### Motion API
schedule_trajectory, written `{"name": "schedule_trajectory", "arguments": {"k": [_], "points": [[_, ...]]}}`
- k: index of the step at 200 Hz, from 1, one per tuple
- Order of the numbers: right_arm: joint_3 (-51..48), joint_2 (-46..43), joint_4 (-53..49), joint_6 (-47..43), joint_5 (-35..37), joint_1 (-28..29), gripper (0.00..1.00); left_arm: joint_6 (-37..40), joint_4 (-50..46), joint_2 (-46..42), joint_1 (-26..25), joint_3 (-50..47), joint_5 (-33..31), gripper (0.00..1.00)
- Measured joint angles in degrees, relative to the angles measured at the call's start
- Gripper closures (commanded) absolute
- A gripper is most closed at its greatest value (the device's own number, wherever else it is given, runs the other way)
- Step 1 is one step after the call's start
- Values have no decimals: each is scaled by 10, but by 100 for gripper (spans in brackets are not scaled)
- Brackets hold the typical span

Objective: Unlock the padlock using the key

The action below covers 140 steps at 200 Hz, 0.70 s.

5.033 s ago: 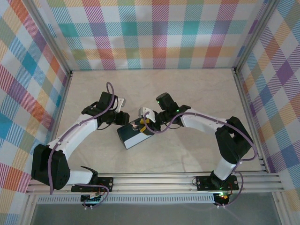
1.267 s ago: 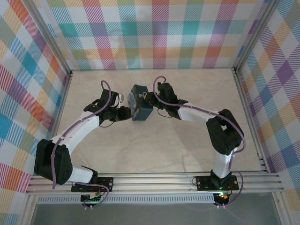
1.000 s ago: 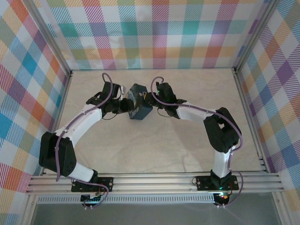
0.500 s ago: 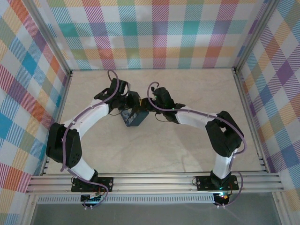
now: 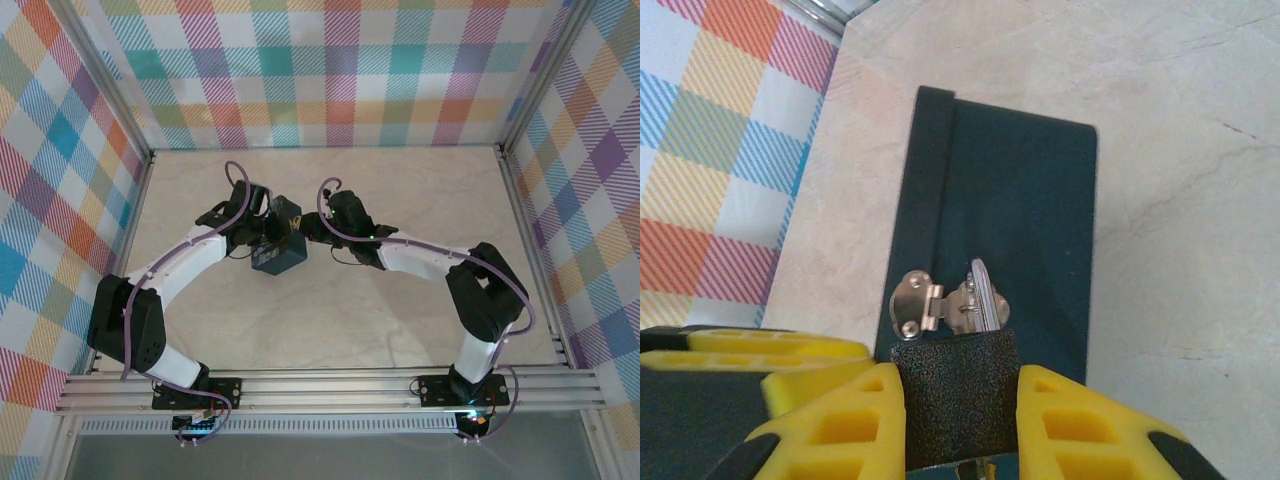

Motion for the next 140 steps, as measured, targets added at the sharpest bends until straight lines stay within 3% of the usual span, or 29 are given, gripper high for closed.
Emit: {"name": "schedule_trajectory", "arguments": {"k": [94, 140], "points": [[-28, 127, 191, 104, 19, -5, 91, 11, -11, -5, 0, -73, 16, 73], [-27, 155, 242, 99, 25, -6, 91, 23, -19, -7, 1, -72, 15, 74]]}}
